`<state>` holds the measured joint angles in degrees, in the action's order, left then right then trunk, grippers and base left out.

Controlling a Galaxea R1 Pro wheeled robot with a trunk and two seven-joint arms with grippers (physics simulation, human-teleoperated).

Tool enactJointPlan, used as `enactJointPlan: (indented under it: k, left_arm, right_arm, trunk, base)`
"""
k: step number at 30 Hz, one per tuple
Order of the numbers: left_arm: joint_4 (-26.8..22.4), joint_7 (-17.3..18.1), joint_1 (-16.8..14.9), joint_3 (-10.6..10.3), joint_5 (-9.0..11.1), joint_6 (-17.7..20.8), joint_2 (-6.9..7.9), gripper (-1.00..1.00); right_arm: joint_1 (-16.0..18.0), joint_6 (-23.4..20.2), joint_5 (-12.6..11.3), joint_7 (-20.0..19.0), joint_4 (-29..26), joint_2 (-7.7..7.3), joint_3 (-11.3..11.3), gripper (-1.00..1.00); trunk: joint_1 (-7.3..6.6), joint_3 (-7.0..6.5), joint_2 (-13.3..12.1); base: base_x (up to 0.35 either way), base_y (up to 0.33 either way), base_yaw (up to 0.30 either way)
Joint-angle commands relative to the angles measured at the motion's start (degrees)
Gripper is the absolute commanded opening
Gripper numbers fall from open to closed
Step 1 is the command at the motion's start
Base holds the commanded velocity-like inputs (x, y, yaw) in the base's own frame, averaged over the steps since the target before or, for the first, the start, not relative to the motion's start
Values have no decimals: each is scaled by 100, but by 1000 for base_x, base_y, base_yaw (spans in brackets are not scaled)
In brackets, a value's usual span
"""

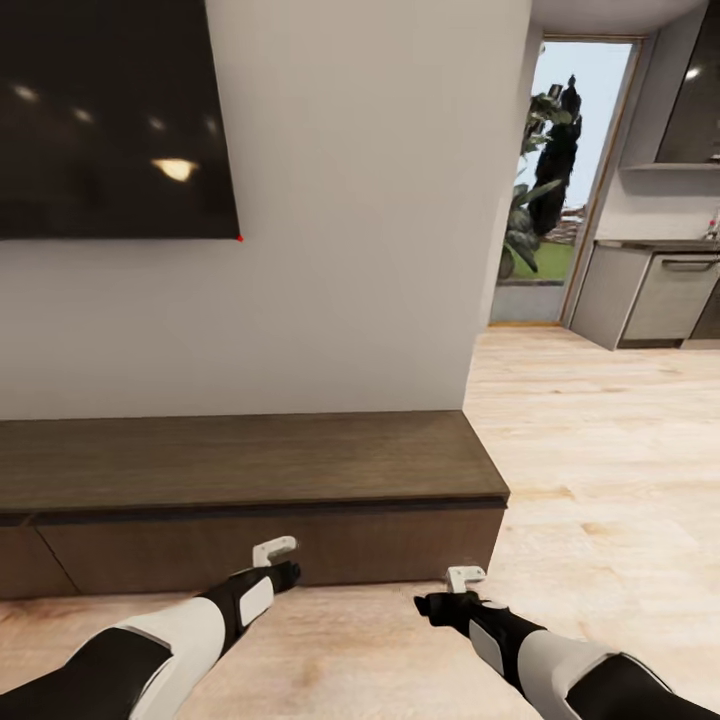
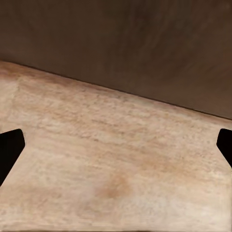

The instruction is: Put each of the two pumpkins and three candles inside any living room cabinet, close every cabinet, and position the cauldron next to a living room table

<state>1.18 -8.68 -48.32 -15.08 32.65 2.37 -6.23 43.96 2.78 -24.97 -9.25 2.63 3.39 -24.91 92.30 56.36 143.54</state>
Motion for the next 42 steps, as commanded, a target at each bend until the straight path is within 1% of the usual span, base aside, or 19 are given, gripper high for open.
enactJointPlan:
  k: [1, 2, 4, 5, 8, 11, 12, 13, 14, 20, 24, 29, 31, 42]
  left_arm:
    - [28, -17, -5, -48, 62, 23, 7, 100]
    - [99, -21, 48, -48, 102, 44, 30, 100]
    - [134, -24, 202, -48, 122, 53, 57, 100]
    - [142, -23, 258, -47, 127, 55, 68, 100]
    - [157, -26, 397, -43, 136, 58, 112, 100]
    - [166, -23, 506, -44, 143, 64, 215, 100]
    - [167, -22, 525, -44, 145, 66, 248, 100]
    - [169, -21, 570, -42, 148, 67, 302, 100]
    - [169, -21, 598, -41, 150, 68, 322, 100]
    - [171, -26, 853, -39, 154, 65, 393, 100]
    - [172, -26, 976, -39, 159, 63, 402, 100]
    - [168, -21, 1134, -39, 162, 49, 401, 100]
    - [165, -22, 1195, -34, 167, 43, 400, 100]
    - [169, 13, 1235, -24, 171, 54, 416, 100]
  right_arm:
    - [-67, 31, -62, -35, 38, -34, -43, 100]
    - [-352, 33, -72, -35, 56, -115, -40, 100]
    - [-575, 32, -84, -30, 63, -160, -36, 100]
    - [-622, 29, -86, -28, 65, -169, -35, 100]
    - [-714, 26, -88, -32, 68, -189, -34, 100]
    - [-776, 24, -84, -58, 71, -254, -33, 100]
    - [-784, 23, -83, -61, 71, -288, -32, 100]
    - [-800, 23, -81, -67, 71, -367, -35, 100]
    - [-805, 22, -81, -69, 71, -409, -36, 100]
    - [-823, 4, -74, -58, 77, -626, -40, 100]
    - [-842, -53, -71, -63, 80, -673, -40, 100]
    - [-941, -256, -70, -59, 81, -694, -41, 100]
    - [-973, -407, -69, -51, 80, -697, -41, 100]
    - [-994, -837, -77, -49, 78, -714, -32, 100]
  trunk:
    - [-4, -18, 1]
    - [-6, -40, 0]
    - [-11, -84, -3]
    - [-14, -106, -4]
    - [-22, -171, -8]
    - [-29, -230, -12]
    - [-32, -248, -14]
    - [-35, -264, -15]
    - [-37, -280, -16]
    - [-53, -367, -24]
    - [-63, -420, -30]
    - [-172, -466, -230]
    - [-216, -484, -310]
    - [-458, -582, -751]
  base:
    - [0, 0, 0]
    - [0, 0, 0]
    - [0, 0, 0]
    - [0, 0, 0]
    - [0, 0, 0]
    - [0, 0, 0]
    - [0, 0, 0]
    - [0, 0, 0]
    - [0, 0, 0]
    - [0, 0, 0]
    - [0, 0, 0]
    - [0, 0, 0]
    - [0, 0, 0]
    - [0, 0, 0]
